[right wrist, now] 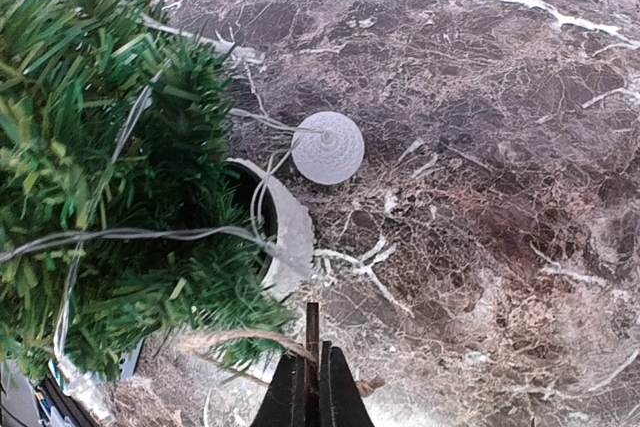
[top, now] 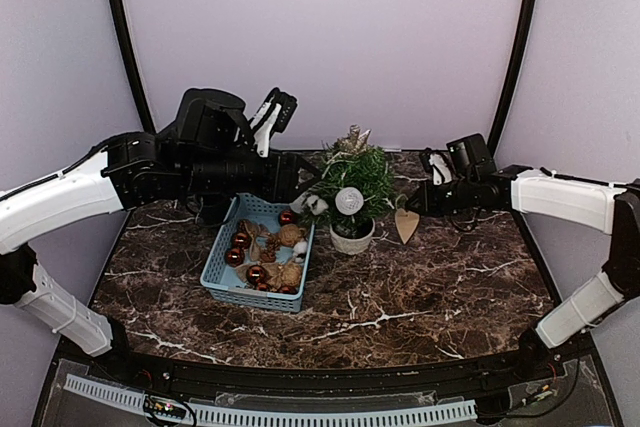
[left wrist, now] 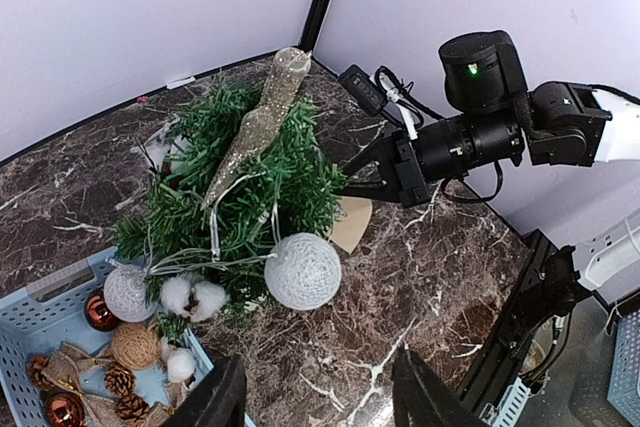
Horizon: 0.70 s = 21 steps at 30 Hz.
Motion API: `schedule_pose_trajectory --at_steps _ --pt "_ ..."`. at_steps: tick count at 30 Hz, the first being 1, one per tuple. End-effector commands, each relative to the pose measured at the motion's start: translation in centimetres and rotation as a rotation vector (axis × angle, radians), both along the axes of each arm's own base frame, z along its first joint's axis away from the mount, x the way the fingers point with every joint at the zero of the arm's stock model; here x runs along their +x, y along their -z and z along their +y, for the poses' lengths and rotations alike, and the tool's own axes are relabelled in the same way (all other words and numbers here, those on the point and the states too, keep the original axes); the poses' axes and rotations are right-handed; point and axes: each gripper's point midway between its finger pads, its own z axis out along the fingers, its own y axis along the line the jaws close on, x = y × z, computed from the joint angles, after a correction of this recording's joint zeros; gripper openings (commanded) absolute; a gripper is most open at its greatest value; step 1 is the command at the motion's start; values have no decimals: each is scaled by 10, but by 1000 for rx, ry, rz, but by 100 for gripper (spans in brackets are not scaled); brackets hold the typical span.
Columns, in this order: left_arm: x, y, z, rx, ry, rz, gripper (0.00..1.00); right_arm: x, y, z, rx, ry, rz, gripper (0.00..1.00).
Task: Decorate the small christmas tree
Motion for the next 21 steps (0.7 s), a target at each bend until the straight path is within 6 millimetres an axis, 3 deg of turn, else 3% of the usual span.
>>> schedule_pose_trajectory --at_steps 1,9,21 --pt "0 -10 10 -25 -22 -13 52 18 -13 1 10 7 -60 0" --pt "0 -10 12 -24 -30 -13 52 24 -16 -4 21 12 -67 0" --pt "1 -7 11 -18 -29 -10 52 19 -5 15 53 -107 -39 0"
